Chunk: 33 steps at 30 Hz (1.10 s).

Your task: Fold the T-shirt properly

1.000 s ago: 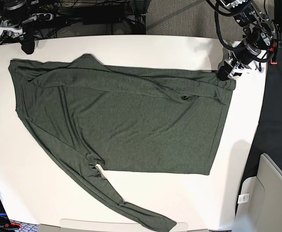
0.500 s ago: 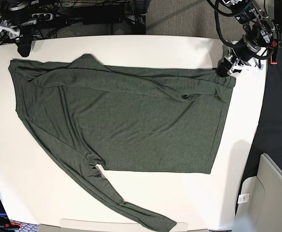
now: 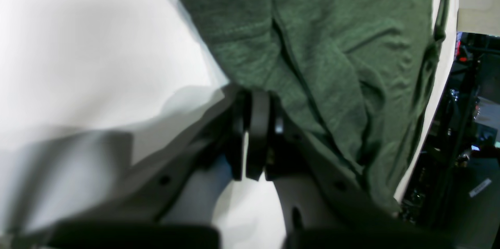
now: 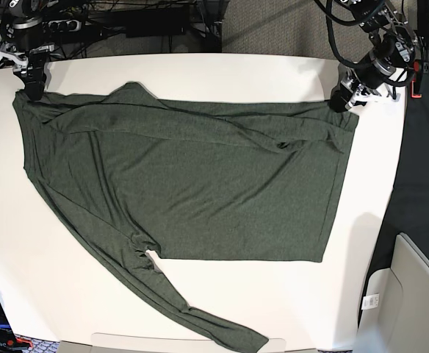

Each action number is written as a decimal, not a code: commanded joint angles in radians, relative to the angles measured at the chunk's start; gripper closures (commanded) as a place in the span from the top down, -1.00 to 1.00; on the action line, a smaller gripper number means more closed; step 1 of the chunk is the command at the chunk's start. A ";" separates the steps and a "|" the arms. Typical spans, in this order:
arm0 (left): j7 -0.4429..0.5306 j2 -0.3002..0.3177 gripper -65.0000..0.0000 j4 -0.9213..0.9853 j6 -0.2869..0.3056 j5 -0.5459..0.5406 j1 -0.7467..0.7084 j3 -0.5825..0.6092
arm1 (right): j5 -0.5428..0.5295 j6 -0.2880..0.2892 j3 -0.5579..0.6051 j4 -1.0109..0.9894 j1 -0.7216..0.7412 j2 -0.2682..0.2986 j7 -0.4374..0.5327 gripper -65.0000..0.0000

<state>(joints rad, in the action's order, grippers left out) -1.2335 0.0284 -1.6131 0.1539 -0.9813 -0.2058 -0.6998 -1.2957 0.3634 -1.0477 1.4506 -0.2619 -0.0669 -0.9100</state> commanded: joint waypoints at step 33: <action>-0.012 0.011 -1.00 -0.132 0.006 -0.026 -0.059 -0.004 | -0.084 -0.004 -0.001 -0.003 -0.124 0.042 -0.034 -0.99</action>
<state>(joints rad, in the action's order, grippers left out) -1.2343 0.0284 -1.7267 0.1574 -0.9916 -0.2611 -0.7006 -1.3785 0.3634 -1.0424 1.4353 -0.3748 -0.0360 -0.9421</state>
